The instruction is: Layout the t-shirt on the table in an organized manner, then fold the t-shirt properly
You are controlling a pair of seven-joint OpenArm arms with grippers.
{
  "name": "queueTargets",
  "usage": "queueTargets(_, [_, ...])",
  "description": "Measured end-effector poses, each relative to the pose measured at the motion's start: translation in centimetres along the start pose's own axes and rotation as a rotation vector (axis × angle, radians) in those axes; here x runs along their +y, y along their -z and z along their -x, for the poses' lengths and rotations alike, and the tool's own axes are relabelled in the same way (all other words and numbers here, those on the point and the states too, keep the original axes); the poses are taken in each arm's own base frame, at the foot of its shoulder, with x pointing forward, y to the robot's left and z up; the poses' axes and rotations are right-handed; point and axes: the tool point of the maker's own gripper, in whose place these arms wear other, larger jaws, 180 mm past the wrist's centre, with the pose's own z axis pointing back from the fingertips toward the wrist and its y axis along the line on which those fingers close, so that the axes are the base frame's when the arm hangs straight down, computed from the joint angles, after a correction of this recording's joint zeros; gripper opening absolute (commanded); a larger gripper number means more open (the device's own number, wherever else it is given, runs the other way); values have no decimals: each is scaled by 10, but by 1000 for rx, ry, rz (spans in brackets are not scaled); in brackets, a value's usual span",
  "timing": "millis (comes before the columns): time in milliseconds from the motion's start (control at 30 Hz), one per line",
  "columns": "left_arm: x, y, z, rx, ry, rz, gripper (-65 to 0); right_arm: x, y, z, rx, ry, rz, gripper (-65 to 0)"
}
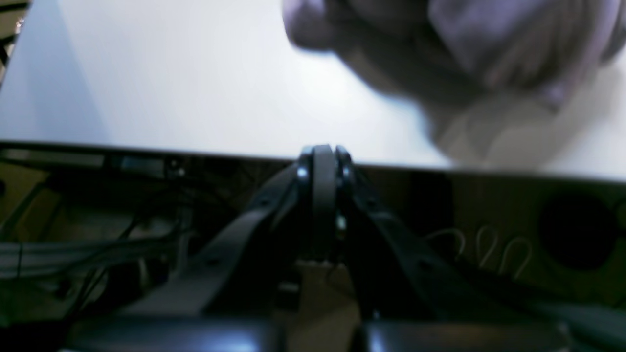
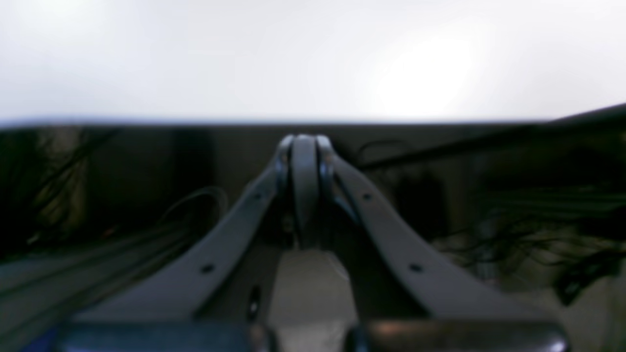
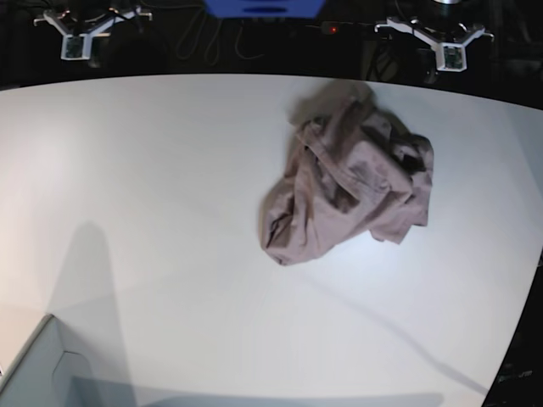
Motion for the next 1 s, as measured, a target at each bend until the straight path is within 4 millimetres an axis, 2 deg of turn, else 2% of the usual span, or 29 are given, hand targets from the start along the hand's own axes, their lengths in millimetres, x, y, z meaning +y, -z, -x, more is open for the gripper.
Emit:
queueTargets(67, [-5,1,-11,-23,-23,-1,-581,0,-1,-23,-59,7,6,-650])
queueTargets(200, [-13,1,-51,-136,-76,-10,-412,4,-2,-72,-194,18,-1,-650])
queueTargets(300, [-19,2,-57,-150,-108,-17,-348,6,2,-84,-219,26,-3,-650])
queueTargets(433, [-23,11,-72,-188,-150,-27,-343,9,11,-101,-259,40,-5,-650])
queueTargets(533, [-22,16,-85,-231,-239,-24,-343,13,22,-99,-205,51,-11,-650])
queueTargets(700, [-24,20,-86,-212,-337,-3,-343,16,35,-102,-151,64,-14,-650])
queueTargets(800, [-25,18,-100,-234,-378,10,-343,16,37,-102,-139,65,-14,-650])
queueTargets(933, [-15,19,-109,-261,-437,2,-343,16,39,-108,-154,66,-13,-650])
queueTargets(1000, [-6,25,-122,-301,-450,-22,-343,16,41,-114,-169,67,-12,-650])
